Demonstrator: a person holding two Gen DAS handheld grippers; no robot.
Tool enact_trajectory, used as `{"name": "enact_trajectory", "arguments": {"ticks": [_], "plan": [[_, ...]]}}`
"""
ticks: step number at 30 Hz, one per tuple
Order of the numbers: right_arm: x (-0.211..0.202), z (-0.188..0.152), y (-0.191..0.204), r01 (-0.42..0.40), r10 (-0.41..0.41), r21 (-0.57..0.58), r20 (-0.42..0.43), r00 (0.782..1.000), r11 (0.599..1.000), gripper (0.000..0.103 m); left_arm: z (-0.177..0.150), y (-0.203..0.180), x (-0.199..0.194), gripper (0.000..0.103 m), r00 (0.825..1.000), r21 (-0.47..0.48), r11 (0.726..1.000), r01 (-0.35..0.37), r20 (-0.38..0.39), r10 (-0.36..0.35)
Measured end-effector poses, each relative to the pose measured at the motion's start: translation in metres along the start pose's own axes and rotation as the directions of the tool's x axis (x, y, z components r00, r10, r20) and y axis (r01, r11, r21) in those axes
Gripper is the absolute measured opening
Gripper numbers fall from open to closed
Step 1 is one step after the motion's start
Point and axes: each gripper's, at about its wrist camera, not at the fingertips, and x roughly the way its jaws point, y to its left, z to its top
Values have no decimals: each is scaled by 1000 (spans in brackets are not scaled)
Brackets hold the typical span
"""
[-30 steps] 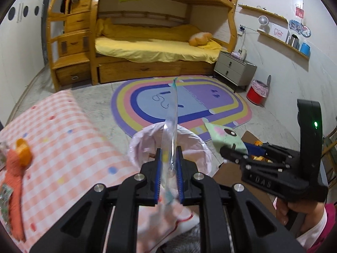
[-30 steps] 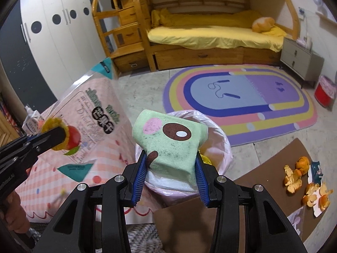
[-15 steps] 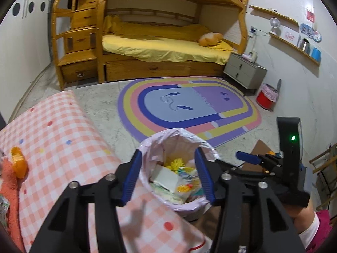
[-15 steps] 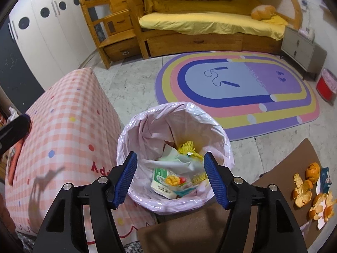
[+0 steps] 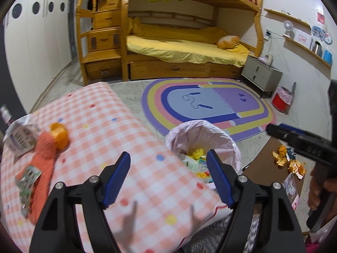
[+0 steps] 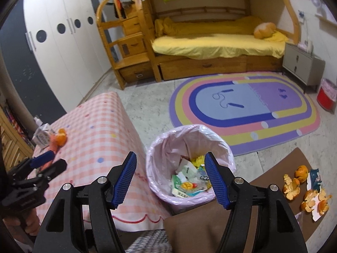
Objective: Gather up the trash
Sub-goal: 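Return to the table and grasp the silver pill blister pack with the left tool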
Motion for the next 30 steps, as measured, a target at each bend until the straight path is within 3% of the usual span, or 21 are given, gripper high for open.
{"name": "enact_trajectory", "arguments": {"ticks": [4,11,20,27,30], "plan": [[-14,-4,31,-49,50,-72,12,999,996,67,-14,14,-19,76,1000,-22,1000,-12,-13,12],[-26,-13,91,-147,149,-189,-2,989,971,67,-39,54,-57,81,992,-86,988,-127,-10,127],[-14,-25,163,-211,208,-286,-42,977,935,62,-68,132,-91,81,961,-209,938,-275,-17,277],[0,-24,199,-241,232,-299,-67,970,923,61,-81,178,-106,81,948,-277,908,-314,-36,317],[0,-21,211,-261,255,-295,-62,965,919,61,-83,191,-109,81,948,-274,908,-315,-38,317]]}}
